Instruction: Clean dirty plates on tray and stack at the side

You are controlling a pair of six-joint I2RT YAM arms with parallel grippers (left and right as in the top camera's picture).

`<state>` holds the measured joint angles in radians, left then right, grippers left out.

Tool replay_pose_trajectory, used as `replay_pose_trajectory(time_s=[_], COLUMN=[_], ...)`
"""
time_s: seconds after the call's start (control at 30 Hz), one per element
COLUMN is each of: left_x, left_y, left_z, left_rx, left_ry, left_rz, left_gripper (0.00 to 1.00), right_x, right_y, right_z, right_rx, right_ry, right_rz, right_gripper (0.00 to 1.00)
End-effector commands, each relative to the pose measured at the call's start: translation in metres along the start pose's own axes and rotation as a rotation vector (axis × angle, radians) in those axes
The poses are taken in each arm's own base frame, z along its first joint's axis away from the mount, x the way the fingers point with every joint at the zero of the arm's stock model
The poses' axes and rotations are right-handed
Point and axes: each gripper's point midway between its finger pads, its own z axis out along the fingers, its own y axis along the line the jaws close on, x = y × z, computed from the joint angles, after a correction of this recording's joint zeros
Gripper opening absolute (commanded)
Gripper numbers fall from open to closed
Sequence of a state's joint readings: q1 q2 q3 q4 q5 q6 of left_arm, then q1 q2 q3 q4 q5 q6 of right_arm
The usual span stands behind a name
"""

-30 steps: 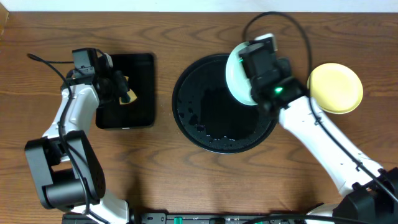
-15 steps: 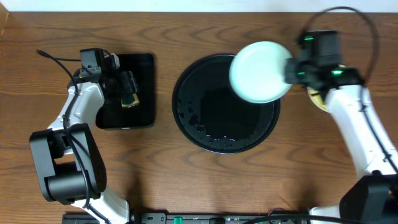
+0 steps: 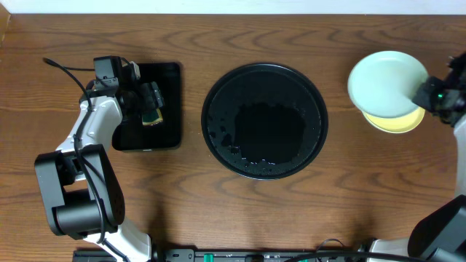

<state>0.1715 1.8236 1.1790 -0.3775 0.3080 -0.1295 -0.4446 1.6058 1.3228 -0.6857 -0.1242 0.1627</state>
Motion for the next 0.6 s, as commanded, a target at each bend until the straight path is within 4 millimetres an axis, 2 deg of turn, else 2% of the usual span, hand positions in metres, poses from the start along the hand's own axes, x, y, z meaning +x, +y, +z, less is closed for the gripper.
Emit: replay_pose_trajectory(time_s=[0.0, 0.13, 0.3, 0.4, 0.5, 0.57], left_x=[-0.004, -0.004, -0.004, -0.004, -0.004, -0.004], left_y=[0.000, 0.000, 0.000, 0.000, 0.000, 0.000], left_z=[-0.003, -0.003, -0.003, -0.003, -0.003, -0.003], left_rx=[-0.005, -0.005, -0.005, -0.005, -0.005, -0.005], left_ry=[-0.013, -0.013, -0.013, -0.013, -0.013, -0.013], left_rz=[0.011, 0.011, 0.011, 0.011, 0.011, 0.011], left_gripper=[0.82, 0.82, 0.83, 0.82, 0.83, 0.83], right_x=[-0.006, -0.008, -0.003, 0.000, 0.000, 0.004], right_y=[-0.020, -0.036, -0.046, -0.049, -0.050, -0.045], right_z=[0.002, 0.011, 0.028, 0.037, 0.044, 0.046], right_rx=[0.023, 0.043, 0.055, 0.057, 0.057, 0.026], right_ry=[-0.012, -0.008, 0.022, 0.035, 0.040, 0.057], right_rz=[0.025, 0.056, 0.073, 0.076, 0.077, 0.091], right_gripper=[0.01, 0.01, 0.03, 0.17, 0.41, 0.50])
